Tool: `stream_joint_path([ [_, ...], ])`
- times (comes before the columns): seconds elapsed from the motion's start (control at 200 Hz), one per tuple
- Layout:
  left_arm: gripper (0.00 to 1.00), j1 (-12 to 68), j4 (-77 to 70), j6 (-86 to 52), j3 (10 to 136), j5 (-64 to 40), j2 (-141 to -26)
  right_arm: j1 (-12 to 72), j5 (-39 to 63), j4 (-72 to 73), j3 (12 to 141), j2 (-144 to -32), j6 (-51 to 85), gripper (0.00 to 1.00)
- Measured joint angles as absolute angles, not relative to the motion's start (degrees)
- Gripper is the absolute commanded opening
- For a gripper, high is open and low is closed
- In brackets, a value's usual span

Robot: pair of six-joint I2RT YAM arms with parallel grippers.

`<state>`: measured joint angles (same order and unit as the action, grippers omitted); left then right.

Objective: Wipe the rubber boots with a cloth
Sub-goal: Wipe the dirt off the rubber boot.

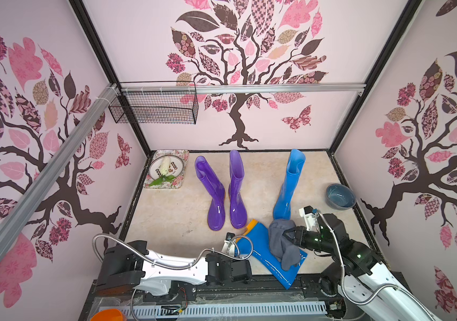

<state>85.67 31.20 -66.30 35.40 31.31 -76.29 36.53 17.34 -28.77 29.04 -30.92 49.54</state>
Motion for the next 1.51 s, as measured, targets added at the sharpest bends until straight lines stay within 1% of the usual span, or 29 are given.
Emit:
stream_joint_path([
  [0.13, 0.00, 85.67, 29.47, -65.17, 33.93, 31.18, -75.07, 49.01, 9.93, -19.73, 26.94, -39.33, 51.75, 0.00],
  [0.22, 0.00, 85.67, 28.03, -64.40, 32.64, 30.94, -74.04, 55.55, 6.96, -12.45, 25.41, -47.27, 53.23, 0.00],
  [0.39, 0.00, 85.69, 25.96, -63.35, 30.94, 30.74, -72.73, 65.19, 4.43, -0.25, 27.11, -64.82, 54.00, 0.00],
  [0.465, 0.00, 85.76, 25.41, -62.81, 30.35, 30.74, -72.20, 66.98, 4.75, 4.25, 29.26, -70.06, 54.19, 0.00],
  [0.56, 0.00, 85.76, 24.32, -62.15, 29.15, 30.65, -70.98, 66.81, 3.60, 6.37, 29.43, -70.54, 54.19, 0.00],
  [0.61, 0.00, 85.76, 23.57, -61.65, 28.53, 30.48, -70.32, 65.25, 3.40, 6.98, 28.91, -69.82, 53.87, 0.00],
  [0.665, 0.00, 85.71, 22.83, -61.25, 27.92, 30.33, -69.71, 61.47, 4.47, 7.55, 27.94, -68.55, 53.56, 0.00],
  [0.76, 0.00, 85.65, 21.74, -60.55, 26.94, 29.95, -68.71, 52.38, 4.97, 6.96, 27.14, -66.65, 51.40, 0.00],
  [0.835, 0.00, 85.62, 21.12, -59.99, 26.33, 29.76, -68.07, 48.82, 4.34, 5.10, 27.64, -66.74, 49.15, 0.00],
  [0.93, 0.00, 85.58, 20.62, -59.59, 26.00, 29.58, -67.66, 50.22, 5.52, 3.95, 28.38, -67.75, 47.37, 0.00],
  [0.975, 0.00, 85.56, 20.40, -59.35, 25.93, 29.47, -67.64, 52.99, 5.19, 3.70, 28.93, -68.25, 47.05, 0.00],
  [1.03, 0.00, 85.54, 20.23, -59.07, 25.87, 29.45, -67.64, 58.30, 4.69, 3.79, 29.80, -68.84, 46.74, 0.00],
  [1.11, 0.00, 85.54, 20.23, -58.72, 25.87, 29.45, -67.64, 64.93, 6.37, 6.59, 31.00, -70.11, 47.51, 0.00],
  [1.17, 0.00, 85.54, 20.23, -58.76, 25.87, 29.47, -67.64, 68.07, 8.08, 9.23, 31.35, -71.00, 48.58, 0.00],
  [1.225, 0.00, 85.54, 20.25, -59.09, 25.78, 29.47, -67.29, 69.28, 9.32, 11.44, 31.22, -71.55, 49.74, 0.00],
  [1.305, 0.00, 85.54, 21.04, -60.25, 25.67, 29.30, -66.26, 68.95, 9.30, 12.80, 30.46, -71.40, 50.63, 0.00],
  [1.365, 0.00, 85.62, 22.28, -61.14, 25.67, 29.17, -65.36, 67.16, 9.28, 13.10, 29.19, -70.70, 50.92, 0.00],
  [1.43, 0.00, 85.62, 23.40, -62.13, 25.67, 29.28, -64.66, 63.07, 9.50, 12.84, 26.81, -68.75, 51.00, 0.00],
  [1.505, 0.00, 85.67, 24.12, -63.13, 25.67, 29.45, -64.36, 56.10, 9.96, 10.79, 24.80, -66.22, 49.89, 0.00],
])
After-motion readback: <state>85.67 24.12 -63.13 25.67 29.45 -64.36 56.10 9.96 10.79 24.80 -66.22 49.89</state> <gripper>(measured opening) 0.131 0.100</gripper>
